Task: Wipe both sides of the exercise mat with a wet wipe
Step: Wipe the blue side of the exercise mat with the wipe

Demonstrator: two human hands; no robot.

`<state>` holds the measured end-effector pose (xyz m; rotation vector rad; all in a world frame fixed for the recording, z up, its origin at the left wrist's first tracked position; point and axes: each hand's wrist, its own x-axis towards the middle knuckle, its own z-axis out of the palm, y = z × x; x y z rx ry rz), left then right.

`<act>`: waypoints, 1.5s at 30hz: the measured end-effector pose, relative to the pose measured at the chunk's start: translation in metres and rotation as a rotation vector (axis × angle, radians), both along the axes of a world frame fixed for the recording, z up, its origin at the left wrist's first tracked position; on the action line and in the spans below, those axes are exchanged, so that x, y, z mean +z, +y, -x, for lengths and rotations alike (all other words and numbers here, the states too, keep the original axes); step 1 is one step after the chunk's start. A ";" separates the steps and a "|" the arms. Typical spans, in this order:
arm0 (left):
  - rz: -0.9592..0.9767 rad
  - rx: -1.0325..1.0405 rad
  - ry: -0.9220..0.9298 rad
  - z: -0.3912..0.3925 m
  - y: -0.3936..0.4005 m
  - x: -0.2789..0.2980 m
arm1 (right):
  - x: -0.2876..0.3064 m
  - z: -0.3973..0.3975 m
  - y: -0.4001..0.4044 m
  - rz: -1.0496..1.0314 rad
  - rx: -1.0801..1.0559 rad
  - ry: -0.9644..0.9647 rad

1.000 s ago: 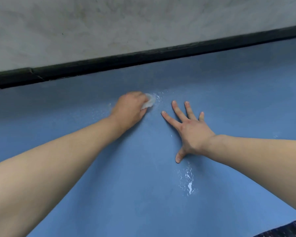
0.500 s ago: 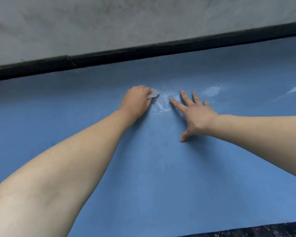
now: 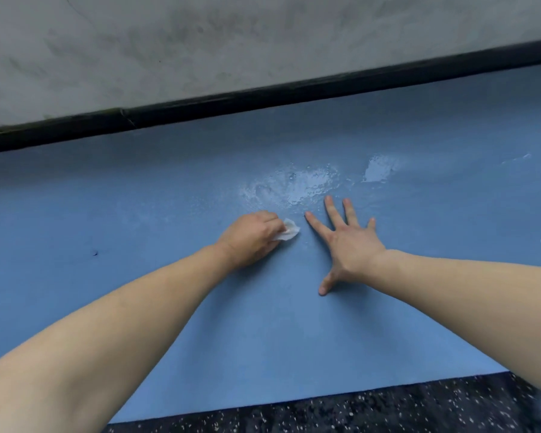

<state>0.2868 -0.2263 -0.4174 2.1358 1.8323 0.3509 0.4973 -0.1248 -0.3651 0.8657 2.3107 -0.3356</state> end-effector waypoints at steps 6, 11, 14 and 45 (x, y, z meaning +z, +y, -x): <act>-0.099 0.265 -0.051 -0.031 -0.019 -0.013 | -0.003 -0.001 0.000 0.007 -0.015 -0.007; -0.093 0.234 0.002 -0.016 -0.024 -0.006 | -0.003 -0.001 0.000 0.019 -0.019 -0.019; -0.137 0.387 -0.080 -0.041 -0.037 0.000 | -0.003 -0.002 -0.001 0.018 -0.021 -0.016; 0.057 -0.311 -0.176 -0.142 -0.148 -0.005 | -0.011 -0.075 -0.045 0.010 0.216 0.061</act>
